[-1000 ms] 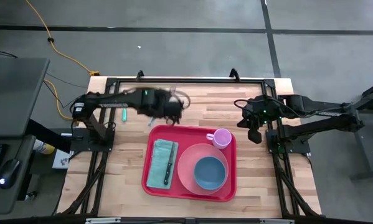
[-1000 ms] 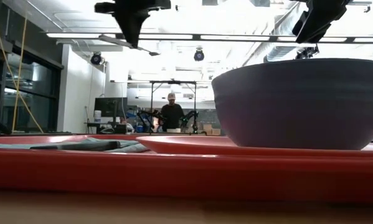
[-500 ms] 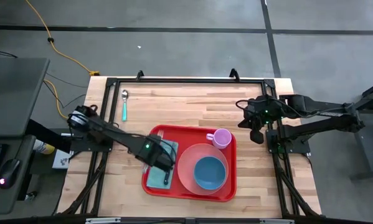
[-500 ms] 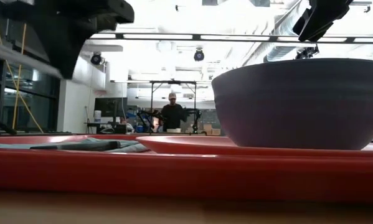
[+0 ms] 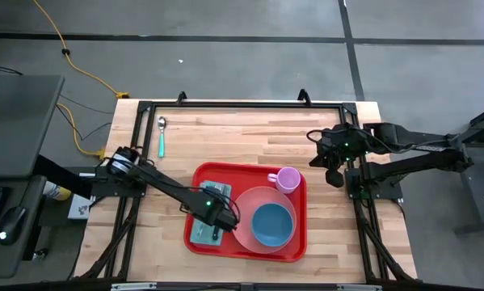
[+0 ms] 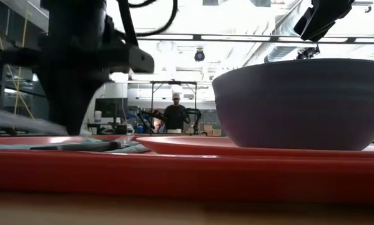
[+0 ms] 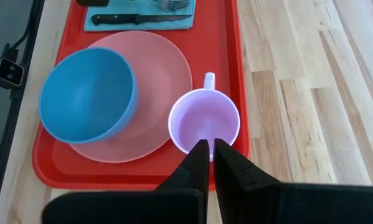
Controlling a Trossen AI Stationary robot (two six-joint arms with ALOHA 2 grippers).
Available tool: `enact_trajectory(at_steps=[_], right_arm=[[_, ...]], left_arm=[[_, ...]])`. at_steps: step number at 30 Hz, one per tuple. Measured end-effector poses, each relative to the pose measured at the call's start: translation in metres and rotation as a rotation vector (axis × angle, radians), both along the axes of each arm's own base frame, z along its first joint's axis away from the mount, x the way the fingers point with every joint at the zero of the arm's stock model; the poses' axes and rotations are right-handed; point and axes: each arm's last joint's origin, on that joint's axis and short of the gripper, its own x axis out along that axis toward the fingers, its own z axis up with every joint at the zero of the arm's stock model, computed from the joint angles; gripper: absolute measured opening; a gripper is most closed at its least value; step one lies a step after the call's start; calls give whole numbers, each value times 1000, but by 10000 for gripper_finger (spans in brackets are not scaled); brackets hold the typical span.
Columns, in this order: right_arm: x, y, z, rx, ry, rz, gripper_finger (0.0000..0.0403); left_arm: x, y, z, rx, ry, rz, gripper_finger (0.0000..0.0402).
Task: Set up tray
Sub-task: Put the green patterned fork beside the black knife on top of the blue napkin on the red tray
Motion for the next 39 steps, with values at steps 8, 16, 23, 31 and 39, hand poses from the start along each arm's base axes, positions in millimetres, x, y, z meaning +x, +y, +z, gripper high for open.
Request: enact_trajectory(at_steps=[8, 16, 23, 31, 39], right_arm=[[-3, 0, 0, 3, 3, 0, 0], [-5, 0, 2, 2, -6, 0, 0], [-6, 0, 2, -1, -6, -3, 0], [-5, 0, 2, -2, -8, -2, 0], [-5, 0, 2, -2, -8, -1, 0]], left_arm=[[6, -3, -11, -26, -1, 6, 14], [11, -6, -20, -43, -14, 9, 14], [14, -7, -18, -58, -24, 8, 18], [15, -5, -18, -51, -17, 13, 14], [18, 4, -12, -22, -18, 35, 14]])
